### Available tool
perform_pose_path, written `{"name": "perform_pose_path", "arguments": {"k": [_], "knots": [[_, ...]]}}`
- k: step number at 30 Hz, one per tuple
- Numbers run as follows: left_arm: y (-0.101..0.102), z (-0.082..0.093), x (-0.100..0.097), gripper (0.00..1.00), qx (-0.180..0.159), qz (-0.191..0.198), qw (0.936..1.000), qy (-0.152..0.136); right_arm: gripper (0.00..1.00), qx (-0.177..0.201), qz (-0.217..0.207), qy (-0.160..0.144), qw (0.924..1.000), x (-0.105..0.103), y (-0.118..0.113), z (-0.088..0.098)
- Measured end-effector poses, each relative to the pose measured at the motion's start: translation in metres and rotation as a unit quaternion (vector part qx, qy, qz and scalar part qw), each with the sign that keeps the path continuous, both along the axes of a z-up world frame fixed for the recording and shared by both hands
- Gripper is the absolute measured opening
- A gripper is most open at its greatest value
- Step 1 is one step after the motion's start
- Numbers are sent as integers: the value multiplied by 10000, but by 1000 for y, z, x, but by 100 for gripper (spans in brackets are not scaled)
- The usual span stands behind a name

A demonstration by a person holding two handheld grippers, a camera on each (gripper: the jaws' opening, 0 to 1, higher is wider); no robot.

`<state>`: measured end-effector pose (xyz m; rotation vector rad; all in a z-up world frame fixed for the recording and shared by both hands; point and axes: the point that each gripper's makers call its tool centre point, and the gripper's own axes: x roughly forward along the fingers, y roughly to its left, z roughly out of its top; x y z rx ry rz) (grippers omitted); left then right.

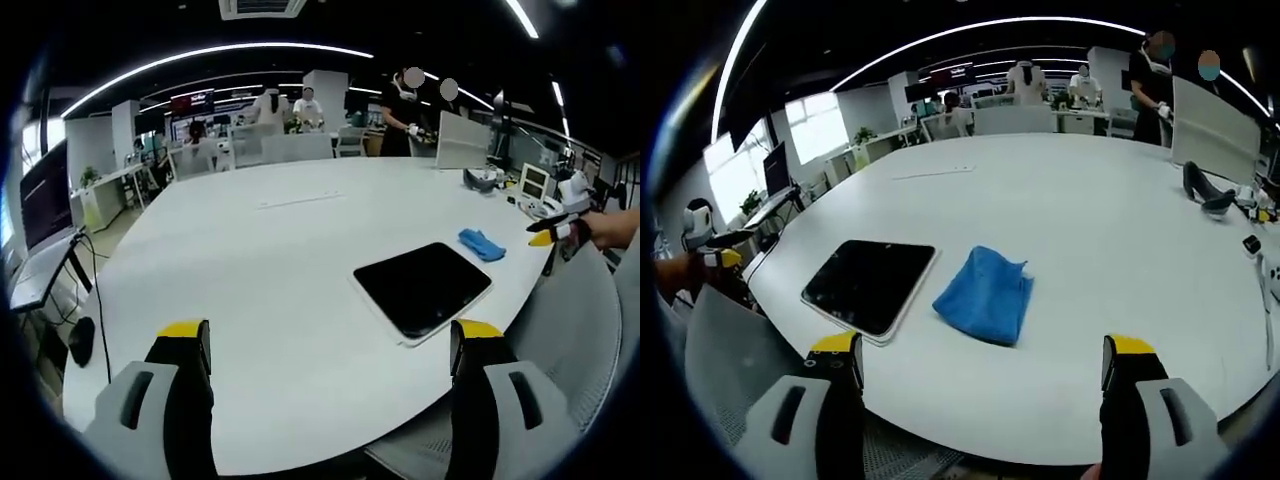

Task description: Wipe the mirror surface with the cleaning cloth until all visible marks leave the cleaned area.

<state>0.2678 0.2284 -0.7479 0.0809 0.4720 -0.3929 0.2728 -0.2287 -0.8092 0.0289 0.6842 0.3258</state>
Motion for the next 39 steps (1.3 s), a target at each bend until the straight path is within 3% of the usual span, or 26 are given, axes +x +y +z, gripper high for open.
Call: {"name": "perform_pose_path", "arguments": {"k": [13, 39], "knots": [[-2, 0, 1, 99, -66, -36, 10000, 41, 97, 49, -224, -8, 9997, -1, -8, 1], [0, 9, 6, 98, -78, -42, 10000, 31, 96, 36, -211, -17, 9998, -7, -10, 7]]}}
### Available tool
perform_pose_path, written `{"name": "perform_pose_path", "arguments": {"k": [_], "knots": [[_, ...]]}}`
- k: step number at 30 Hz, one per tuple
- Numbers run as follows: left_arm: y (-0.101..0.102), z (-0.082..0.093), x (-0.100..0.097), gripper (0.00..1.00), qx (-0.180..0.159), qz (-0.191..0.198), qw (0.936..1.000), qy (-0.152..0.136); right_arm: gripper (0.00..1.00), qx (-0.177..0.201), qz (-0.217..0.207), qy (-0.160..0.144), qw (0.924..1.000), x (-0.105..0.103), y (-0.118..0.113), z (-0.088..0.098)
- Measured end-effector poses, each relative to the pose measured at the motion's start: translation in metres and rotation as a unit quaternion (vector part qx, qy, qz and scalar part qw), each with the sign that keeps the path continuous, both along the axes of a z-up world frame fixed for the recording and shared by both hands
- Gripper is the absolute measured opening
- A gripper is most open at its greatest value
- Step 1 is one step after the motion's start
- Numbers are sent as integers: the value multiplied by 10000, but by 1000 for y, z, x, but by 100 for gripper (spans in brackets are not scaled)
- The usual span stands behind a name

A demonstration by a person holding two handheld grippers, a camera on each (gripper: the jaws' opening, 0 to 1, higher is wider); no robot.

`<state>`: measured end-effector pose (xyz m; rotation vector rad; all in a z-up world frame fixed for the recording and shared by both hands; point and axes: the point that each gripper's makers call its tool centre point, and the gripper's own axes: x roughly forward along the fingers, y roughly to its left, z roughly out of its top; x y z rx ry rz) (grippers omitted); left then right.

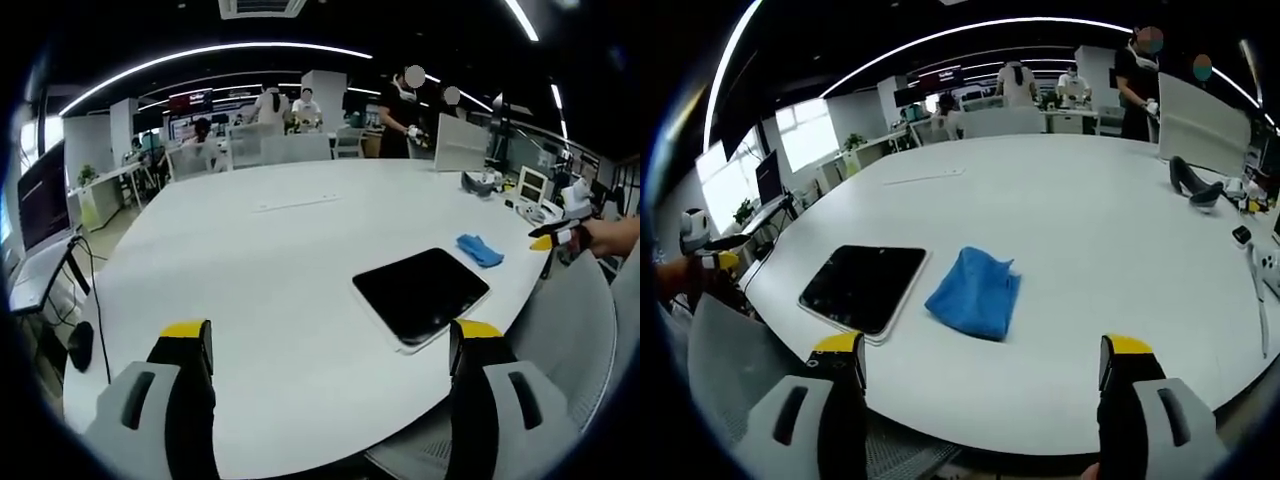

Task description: Wipe the mirror surface with the cleaning cloth until all visible marks leave the cleaned area.

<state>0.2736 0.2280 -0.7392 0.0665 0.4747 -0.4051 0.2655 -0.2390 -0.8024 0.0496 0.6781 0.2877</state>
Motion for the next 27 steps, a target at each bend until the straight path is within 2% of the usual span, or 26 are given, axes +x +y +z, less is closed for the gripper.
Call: {"name": "perform_pose_path", "arguments": {"k": [3, 5, 15, 21, 27], "knots": [[4, 1, 3, 99, 72, 109, 9999, -55, 96, 0, 0, -10, 10000, 1, 0, 1], [4, 1, 4, 99, -39, 125, 9999, -47, 95, 11, -6, -17, 10000, 2, 1, 2], [0, -2, 6, 99, -74, 128, 9999, -44, 91, 17, 86, -74, 9999, 17, 10, 11], [-5, -7, 4, 99, -78, 115, 9999, -7, 74, -17, 143, -143, 9998, 43, 21, 13], [-7, -11, 0, 99, -112, 154, 9998, 61, 50, -84, 345, -35, 9994, 67, 37, -7]]}}
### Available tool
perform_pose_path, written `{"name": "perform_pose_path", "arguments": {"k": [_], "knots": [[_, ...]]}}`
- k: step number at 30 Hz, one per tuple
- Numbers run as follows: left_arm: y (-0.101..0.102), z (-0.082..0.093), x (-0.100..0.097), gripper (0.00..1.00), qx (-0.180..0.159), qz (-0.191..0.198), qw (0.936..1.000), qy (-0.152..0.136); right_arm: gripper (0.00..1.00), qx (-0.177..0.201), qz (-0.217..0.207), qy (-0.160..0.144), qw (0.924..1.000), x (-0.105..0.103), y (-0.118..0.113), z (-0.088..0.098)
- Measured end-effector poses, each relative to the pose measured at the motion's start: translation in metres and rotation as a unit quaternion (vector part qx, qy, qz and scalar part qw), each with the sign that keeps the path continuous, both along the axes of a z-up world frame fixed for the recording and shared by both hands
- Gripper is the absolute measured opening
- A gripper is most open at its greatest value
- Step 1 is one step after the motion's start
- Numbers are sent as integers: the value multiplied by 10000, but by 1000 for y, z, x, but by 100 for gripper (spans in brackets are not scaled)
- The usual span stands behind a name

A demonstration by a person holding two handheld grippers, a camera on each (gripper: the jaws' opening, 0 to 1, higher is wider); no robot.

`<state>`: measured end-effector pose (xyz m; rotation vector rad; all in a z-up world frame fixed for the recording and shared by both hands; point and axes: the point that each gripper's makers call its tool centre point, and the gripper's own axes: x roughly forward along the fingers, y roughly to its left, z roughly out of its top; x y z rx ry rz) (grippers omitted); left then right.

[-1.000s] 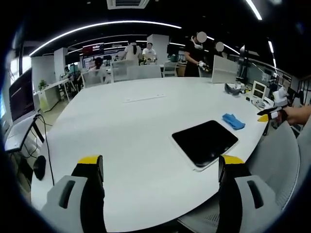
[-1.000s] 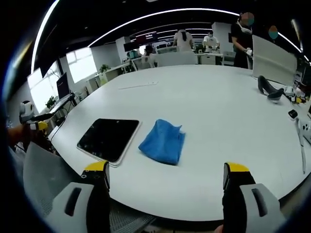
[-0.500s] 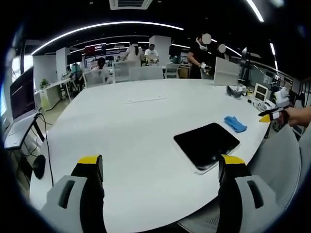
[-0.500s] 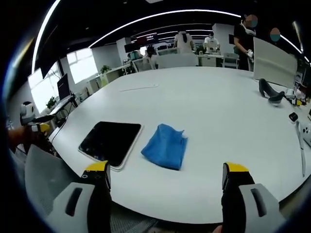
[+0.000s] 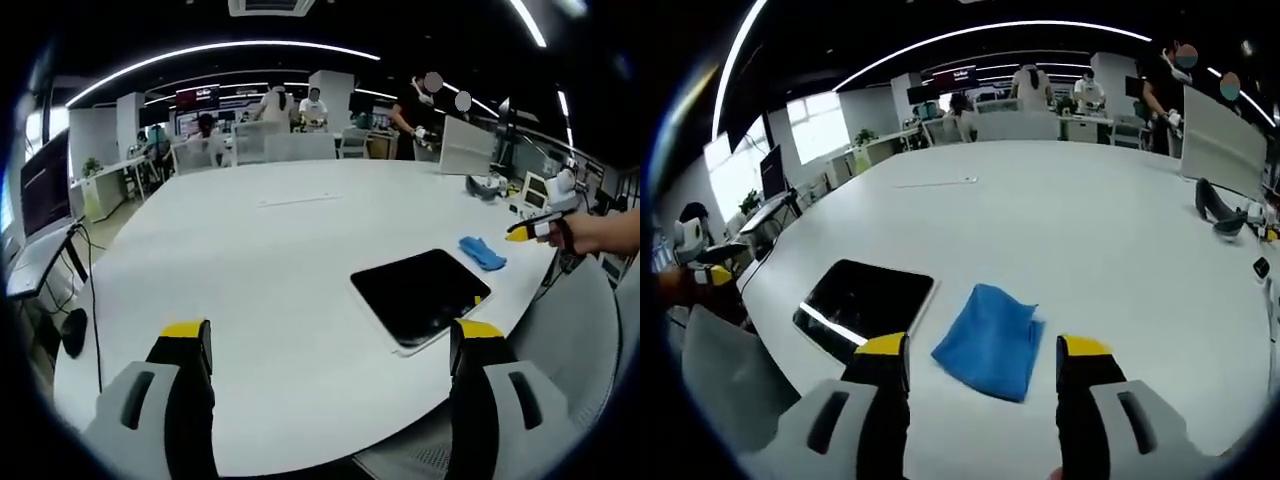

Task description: Wipe the mirror surface with the cleaning cloth until all visible marks leave the cleaned area.

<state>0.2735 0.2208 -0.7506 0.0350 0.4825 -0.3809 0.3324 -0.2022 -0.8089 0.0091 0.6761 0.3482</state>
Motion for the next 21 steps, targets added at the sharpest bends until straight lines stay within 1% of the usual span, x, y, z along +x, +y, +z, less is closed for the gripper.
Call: {"name": "perform_pose_path", "arguments": {"k": [1, 3, 4, 7, 8, 10, 13, 16, 17, 18, 19, 20, 21], "knots": [[-1, 0, -1, 99, 6, -6, 10000, 9, 45, -44, 35, 40, 10000, 3, 2, -5], [-4, -2, -3, 99, 28, -41, 10000, 26, 40, -174, 107, 101, 9997, 10, 4, -17], [-5, -2, -4, 99, 43, -65, 10000, 47, 38, -223, 83, 190, 9995, 13, 4, -25], [-3, -5, -5, 99, 94, -77, 9999, 81, 34, -148, 26, 341, 9993, 17, 7, -36], [-3, -4, -6, 99, 88, -56, 9999, 82, 33, -243, -22, 399, 9989, 19, 6, -41], [-3, -3, -7, 99, 69, -35, 9999, 89, 29, -448, -16, 387, 9982, 25, 3, -49], [-4, -5, -9, 99, 109, -51, 9999, 120, 25, -443, -90, 423, 9981, 30, 3, -52], [-6, -6, -10, 99, 101, -55, 9999, 125, 18, -595, -135, 483, 9970, 33, 1, -57], [-6, -7, -9, 99, 110, -60, 9998, 132, 17, -594, -166, 589, 9964, 33, 1, -62], [-7, -7, -9, 99, 113, -60, 9998, 136, 16, -653, -173, 757, 9948, 29, 0, -68], [-7, -7, -9, 99, 116, -62, 9998, 133, 12, -750, -241, 491, 9957, 35, -2, -64], [-8, -7, -9, 99, 120, -64, 9998, 122, 9, -759, -275, 632, 9947, 31, -2, -66], [-8, -6, -8, 99, 117, -65, 9999, 106, 4, -763, -302, 635, 9946, 30, -2, -65]]}}
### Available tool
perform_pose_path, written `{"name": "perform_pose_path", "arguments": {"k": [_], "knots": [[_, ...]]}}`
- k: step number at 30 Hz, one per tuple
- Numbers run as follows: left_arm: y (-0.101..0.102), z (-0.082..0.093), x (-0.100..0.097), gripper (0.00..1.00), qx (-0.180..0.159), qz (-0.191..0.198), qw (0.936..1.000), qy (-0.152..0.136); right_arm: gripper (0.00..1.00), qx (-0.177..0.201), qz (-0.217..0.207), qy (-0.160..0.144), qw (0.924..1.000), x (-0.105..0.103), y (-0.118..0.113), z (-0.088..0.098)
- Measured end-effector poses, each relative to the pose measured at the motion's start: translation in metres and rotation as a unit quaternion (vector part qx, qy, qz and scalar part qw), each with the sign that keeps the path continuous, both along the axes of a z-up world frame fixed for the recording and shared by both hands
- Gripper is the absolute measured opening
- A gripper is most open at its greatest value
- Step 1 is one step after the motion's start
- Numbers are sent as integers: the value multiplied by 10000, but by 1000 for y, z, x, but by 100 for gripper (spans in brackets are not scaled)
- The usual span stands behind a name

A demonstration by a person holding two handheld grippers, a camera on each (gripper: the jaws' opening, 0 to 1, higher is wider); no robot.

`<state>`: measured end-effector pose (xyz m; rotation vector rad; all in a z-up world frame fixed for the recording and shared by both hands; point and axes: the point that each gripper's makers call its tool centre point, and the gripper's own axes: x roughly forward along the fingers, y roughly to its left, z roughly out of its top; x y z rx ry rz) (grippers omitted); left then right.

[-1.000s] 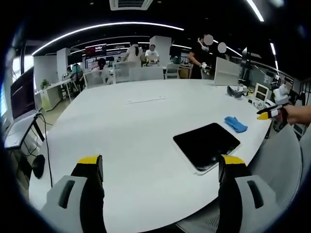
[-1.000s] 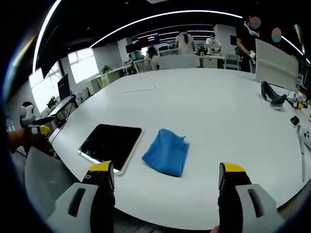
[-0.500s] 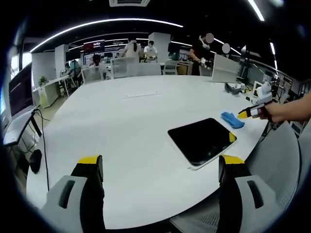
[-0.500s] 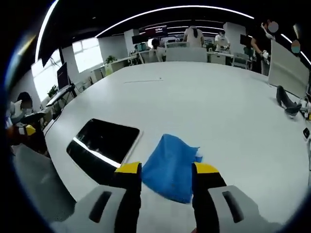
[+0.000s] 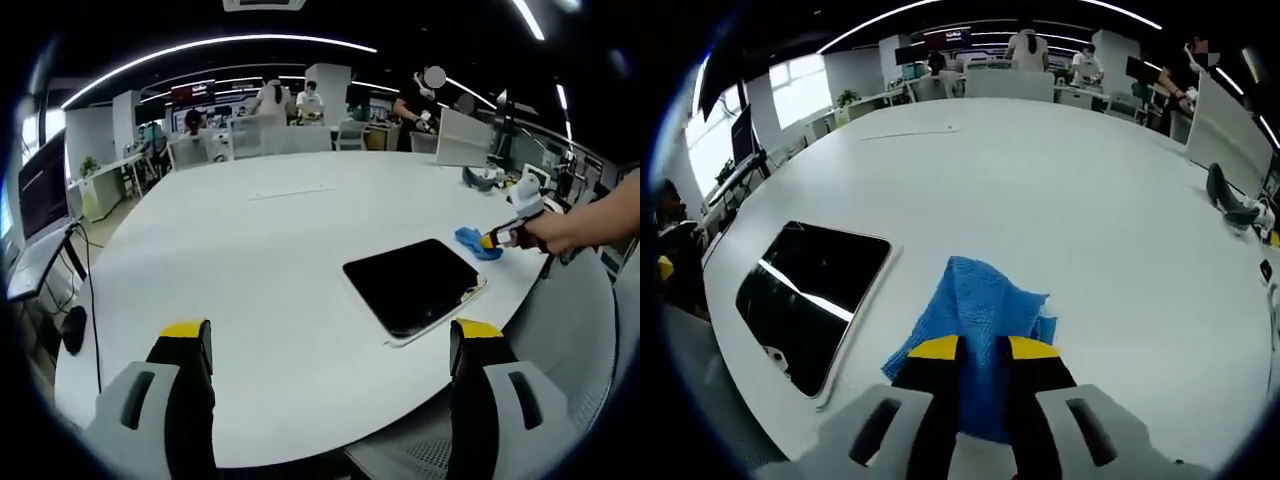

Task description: Wipe the mirror surface with the cleaning cloth until all visible marks leave the cleaned area.

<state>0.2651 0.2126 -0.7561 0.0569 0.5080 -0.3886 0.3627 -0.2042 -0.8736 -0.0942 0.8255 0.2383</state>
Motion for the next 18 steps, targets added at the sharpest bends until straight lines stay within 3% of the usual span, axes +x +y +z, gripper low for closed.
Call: {"name": "perform_pose_path", "arguments": {"k": [1, 8, 11, 14, 18], "knots": [[0, 1, 0, 99, -4, -3, 10000, -9, 0, -20, 23, 28, 10000, -1, 0, 0], [1, 3, 0, 98, 27, 4, 10000, -26, 0, -45, -80, 144, 9999, 0, 0, 0], [1, 2, 0, 98, 41, -7, 10000, -25, 0, 135, -419, 205, 9988, 0, -1, -1], [0, 1, -1, 98, 47, -24, 10000, -12, 0, 105, 32, 64, 9999, -2, 0, 0], [-3, 4, -3, 98, 68, -39, 10000, -10, 0, 344, -195, 226, 9990, -2, -3, 2]]}}
